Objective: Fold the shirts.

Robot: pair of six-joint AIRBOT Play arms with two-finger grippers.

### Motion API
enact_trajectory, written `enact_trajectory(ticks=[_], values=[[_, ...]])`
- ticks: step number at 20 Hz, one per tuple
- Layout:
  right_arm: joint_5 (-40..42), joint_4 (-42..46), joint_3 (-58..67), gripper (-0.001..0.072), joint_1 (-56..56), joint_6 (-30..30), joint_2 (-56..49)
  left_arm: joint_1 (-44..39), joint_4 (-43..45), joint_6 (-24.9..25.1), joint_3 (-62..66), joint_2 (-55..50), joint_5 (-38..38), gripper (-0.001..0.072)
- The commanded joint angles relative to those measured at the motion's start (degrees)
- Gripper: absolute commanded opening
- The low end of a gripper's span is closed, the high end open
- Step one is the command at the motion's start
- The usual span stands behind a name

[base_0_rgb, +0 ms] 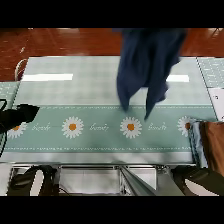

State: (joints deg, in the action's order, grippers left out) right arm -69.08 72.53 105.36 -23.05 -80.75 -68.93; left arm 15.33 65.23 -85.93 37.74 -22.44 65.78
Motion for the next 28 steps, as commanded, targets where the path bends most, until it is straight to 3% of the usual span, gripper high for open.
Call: enact_trajectory(ticks=[1, 4, 8, 9, 11, 15, 18, 21, 23, 27, 28], values=[[1.6, -0.5, -14.6, 0.0028, -9.2, -4.6, -3.0, 0.0, -2.3, 0.0, -0.3, 0.7, 0.5, 0.0504], [10.3, -10.7, -25.8, 0.0029, -14.8, -7.5, -10.3, 0.0, -2.8, 0.0, -0.7, 0.7, 0.6, 0.0504], [16.5, -18.2, -27.4, 0.0029, -20.0, -6.3, -22.7, 0.0, -5.8, 0.0, -3.4, 0.7, 0.7, 0.0504], [16.8, -22.0, -27.4, 0.0067, -19.9, -6.2, -24.3, 0.0, -5.8, 0.0, -4.6, 0.7, 0.2, 0.0504], [15.5, -25.6, -26.2, 0.0412, -17.6, -3.9, -24.6, 0.0, -6.2, -0.1, -7.8, 0.7, -1.6, 0.0504], [1.5, -20.7, -18.8, 0.0405, -2.9, -3.8, -17.4, 0.0, -6.5, 1.7, -9.5, -1.8, 3.5, 0.0504], [-3.8, -6.3, -19.4, 0.0405, 12.4, -7.2, -7.4, 0.0, -7.8, 3.5, -10.0, -5.4, 6.3, 0.0503], [-4.5, 0.5, -30.5, 0.0405, 24.7, -9.4, 0.7, 0.0, -18.0, 13.6, -12.4, -11.8, 5.5, 0.0503], [-3.6, -3.1, -42.6, 0.0405, 30.7, -8.0, 6.0, 0.0, -21.1, 17.8, -12.8, -18.8, 3.1, 0.0504], [1.2, -11.1, -63.9, 0.0404, 34.2, -3.6, 16.3, -1.2, -30.6, 32.4, -12.6, -34.2, -1.2, 0.0504], [2.1, -12.3, -67.8, 0.0404, 34.0, -3.6, 18.2, -2.5, -30.5, 33.5, -12.6, -37.2, -2.7, 0.0504]])
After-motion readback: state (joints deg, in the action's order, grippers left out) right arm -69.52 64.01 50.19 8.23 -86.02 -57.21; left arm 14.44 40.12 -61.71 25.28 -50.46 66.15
